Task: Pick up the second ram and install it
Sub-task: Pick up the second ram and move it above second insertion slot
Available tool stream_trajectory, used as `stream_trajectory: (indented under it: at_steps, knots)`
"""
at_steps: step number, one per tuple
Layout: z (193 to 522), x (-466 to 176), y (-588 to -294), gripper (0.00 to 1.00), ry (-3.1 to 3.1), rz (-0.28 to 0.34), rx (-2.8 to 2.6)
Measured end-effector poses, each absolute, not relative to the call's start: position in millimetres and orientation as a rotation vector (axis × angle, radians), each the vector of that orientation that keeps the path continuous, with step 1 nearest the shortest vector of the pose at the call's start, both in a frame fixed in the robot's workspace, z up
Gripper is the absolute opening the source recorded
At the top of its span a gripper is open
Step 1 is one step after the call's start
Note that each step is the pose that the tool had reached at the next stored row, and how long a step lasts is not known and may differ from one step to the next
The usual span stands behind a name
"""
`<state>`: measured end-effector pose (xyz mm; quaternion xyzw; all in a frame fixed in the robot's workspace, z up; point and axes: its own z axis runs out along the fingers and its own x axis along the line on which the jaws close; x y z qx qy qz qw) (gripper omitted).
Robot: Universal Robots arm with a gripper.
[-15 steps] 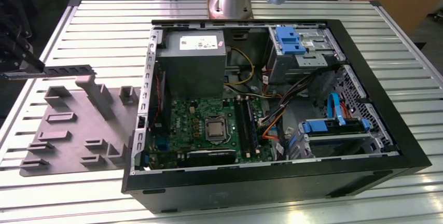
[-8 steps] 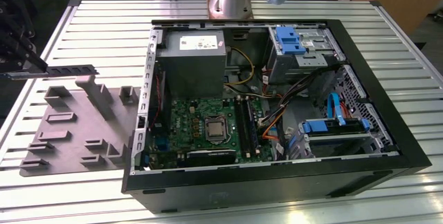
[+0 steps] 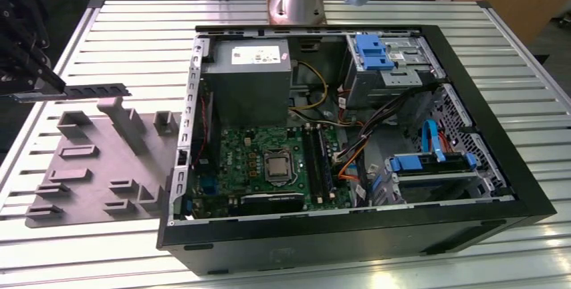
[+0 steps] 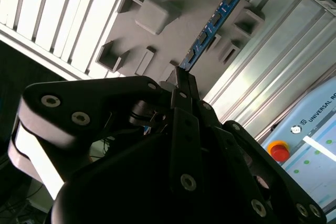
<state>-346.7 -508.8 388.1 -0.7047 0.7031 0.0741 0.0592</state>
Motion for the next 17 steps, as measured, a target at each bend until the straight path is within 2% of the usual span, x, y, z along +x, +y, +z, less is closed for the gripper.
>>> stream_trajectory:
  at_steps: [17]
  knots:
    - [388.1, -336.6, -508.9, 0.12, 2.129, 0.224, -2.134]
